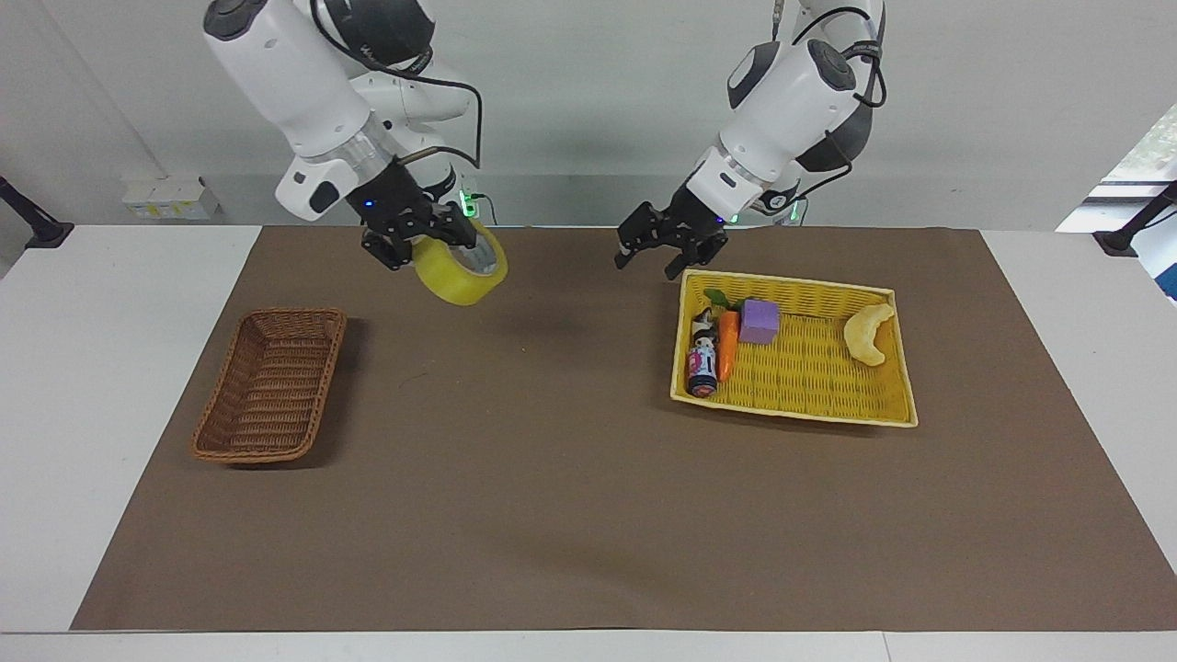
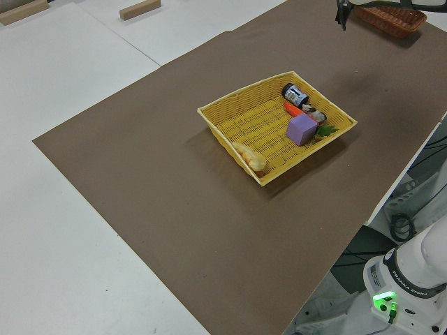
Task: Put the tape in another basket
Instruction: 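Carry the tape to the wicker basket while the left gripper withdraws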
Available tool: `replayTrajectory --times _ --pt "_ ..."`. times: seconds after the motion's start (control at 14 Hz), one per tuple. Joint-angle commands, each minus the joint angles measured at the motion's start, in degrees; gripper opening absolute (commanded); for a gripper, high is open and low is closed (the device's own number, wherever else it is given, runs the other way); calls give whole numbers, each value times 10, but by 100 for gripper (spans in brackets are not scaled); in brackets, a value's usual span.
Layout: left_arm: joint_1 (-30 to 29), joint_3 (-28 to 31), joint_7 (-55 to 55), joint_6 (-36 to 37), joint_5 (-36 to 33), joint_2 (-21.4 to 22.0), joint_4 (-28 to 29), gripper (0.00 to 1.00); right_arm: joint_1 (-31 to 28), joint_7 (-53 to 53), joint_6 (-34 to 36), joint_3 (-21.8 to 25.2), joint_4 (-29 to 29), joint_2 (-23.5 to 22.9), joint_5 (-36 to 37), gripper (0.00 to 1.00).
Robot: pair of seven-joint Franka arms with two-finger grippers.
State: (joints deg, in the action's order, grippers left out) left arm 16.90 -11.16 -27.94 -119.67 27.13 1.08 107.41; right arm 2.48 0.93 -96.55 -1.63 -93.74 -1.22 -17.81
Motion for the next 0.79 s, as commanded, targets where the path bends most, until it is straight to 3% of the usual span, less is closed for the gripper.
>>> replayTrajectory --times 0.0,0.29,0.43,0.57,0.71 --pt "-76 -4 8 50 -30 0 -12 100 -88 104 18 -6 -20 6 2 0" --pt "-141 -4 131 64 -169 -7 -26 100 -166 187 0 -5 -43 -23 3 0" --pt "-178 -4 188 78 -199 -11 -33 100 -200 210 -22 -5 -43 -46 2 0" --pt "-208 -4 213 154 -225 -34 -93 100 -233 224 -46 -5 -43 -76 3 0" --pt "-219 -4 212 283 -254 -83 -194 100 -233 197 -86 -5 -55 -84 3 0"
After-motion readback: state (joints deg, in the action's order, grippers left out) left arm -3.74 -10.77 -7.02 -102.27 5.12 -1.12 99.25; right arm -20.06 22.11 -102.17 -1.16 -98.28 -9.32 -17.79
